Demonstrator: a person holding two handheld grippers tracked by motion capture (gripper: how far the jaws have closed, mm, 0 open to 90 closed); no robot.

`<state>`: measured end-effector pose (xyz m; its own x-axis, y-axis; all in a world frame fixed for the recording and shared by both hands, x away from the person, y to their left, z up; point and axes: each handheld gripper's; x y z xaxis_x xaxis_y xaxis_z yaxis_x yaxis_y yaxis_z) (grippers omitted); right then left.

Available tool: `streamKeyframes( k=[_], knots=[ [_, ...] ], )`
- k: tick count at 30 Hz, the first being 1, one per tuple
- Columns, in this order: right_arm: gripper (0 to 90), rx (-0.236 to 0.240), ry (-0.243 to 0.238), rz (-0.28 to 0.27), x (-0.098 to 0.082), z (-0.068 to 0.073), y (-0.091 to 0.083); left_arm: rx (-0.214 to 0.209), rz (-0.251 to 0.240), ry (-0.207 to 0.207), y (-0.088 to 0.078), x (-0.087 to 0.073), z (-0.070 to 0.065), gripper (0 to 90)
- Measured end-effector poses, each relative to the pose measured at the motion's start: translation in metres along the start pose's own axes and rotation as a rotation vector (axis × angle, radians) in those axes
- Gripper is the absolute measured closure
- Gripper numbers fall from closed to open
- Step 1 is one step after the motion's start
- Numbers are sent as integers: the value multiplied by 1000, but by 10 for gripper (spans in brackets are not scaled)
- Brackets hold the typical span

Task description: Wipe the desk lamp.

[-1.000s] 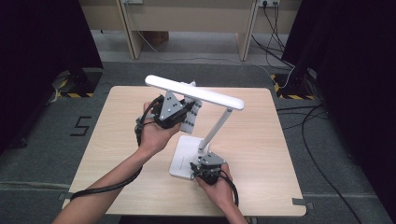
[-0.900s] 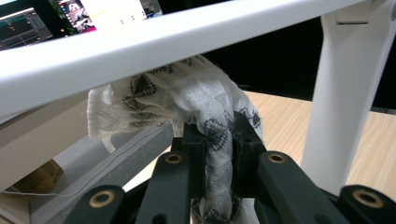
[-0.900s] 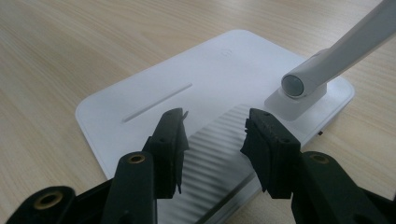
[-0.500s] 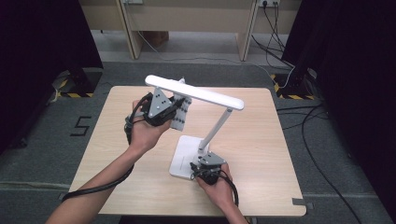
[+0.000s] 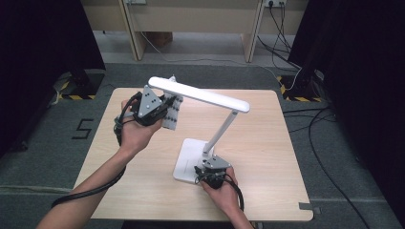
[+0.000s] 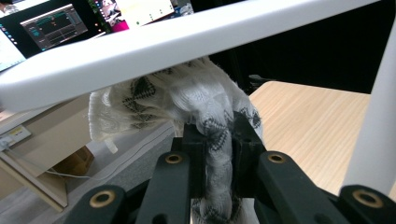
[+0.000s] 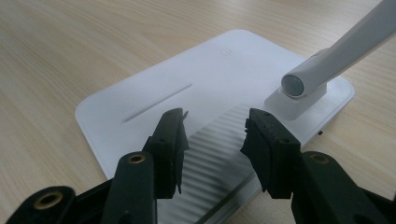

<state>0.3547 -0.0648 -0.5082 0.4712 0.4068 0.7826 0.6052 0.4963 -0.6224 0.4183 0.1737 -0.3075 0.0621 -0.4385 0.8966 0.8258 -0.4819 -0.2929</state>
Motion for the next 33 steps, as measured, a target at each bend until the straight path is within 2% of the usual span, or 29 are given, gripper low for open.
streamKeyframes(
  k=[12,20,33],
  knots=[
    [571,0,1,0,0,0,0,27,16,-3,-8,-11,12,792],
    [571,-3,-1,2,0,0,0,19,23,-20,-8,-20,10,792],
    [571,-1,-1,1,1,1,0,-13,73,-56,-2,-50,-2,792]
  ],
)
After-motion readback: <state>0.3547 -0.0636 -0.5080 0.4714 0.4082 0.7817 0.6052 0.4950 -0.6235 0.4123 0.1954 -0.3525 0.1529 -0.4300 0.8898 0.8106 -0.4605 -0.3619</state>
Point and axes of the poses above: each handheld gripper's, and its own axes: y roughly forward along the jaws, x roughly out of its top, z roughly to its left, and after that the axes turned 4 degrees about z, right-handed
